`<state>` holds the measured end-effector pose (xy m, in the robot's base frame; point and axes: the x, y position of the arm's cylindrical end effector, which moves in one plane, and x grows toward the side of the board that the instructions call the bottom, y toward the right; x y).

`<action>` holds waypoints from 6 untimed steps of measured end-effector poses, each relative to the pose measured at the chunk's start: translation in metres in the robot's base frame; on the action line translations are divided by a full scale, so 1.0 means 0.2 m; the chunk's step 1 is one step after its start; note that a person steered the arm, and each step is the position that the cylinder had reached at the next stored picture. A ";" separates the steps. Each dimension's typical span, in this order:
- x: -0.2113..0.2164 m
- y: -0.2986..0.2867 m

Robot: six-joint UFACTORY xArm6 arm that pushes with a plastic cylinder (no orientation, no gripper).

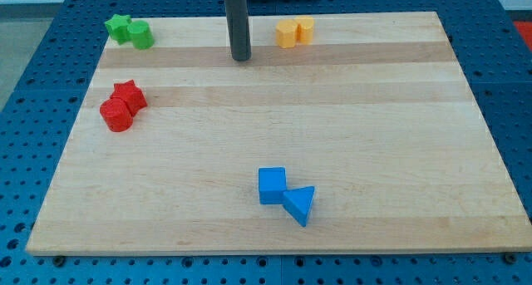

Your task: Point your arm towards the green circle

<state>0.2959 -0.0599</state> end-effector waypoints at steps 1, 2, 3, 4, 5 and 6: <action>-0.02 0.00; -0.21 0.00; -0.34 0.00; -0.36 0.00; -0.50 0.12; -0.51 0.17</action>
<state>0.1934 -0.0255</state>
